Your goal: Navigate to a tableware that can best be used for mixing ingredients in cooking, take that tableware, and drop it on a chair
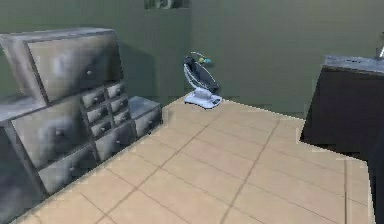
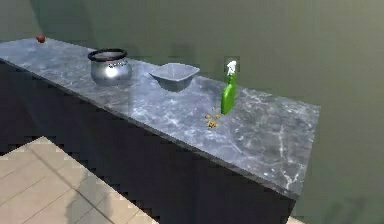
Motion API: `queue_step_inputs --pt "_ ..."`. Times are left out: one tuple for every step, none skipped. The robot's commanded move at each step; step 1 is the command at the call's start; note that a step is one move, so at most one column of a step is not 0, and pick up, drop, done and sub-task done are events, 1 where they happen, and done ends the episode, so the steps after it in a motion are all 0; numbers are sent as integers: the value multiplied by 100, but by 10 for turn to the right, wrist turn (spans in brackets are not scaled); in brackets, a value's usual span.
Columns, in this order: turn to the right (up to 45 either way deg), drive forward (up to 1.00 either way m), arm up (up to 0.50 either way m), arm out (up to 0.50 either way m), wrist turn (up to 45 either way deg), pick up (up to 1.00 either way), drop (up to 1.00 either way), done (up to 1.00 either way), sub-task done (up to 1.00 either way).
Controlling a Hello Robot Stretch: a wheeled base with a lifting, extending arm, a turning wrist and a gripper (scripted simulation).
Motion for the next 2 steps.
queue_step_inputs --pt "420 0 0 0 0 0 0 0 0" --pt "0 100 0 0 0 0 0 0 0"
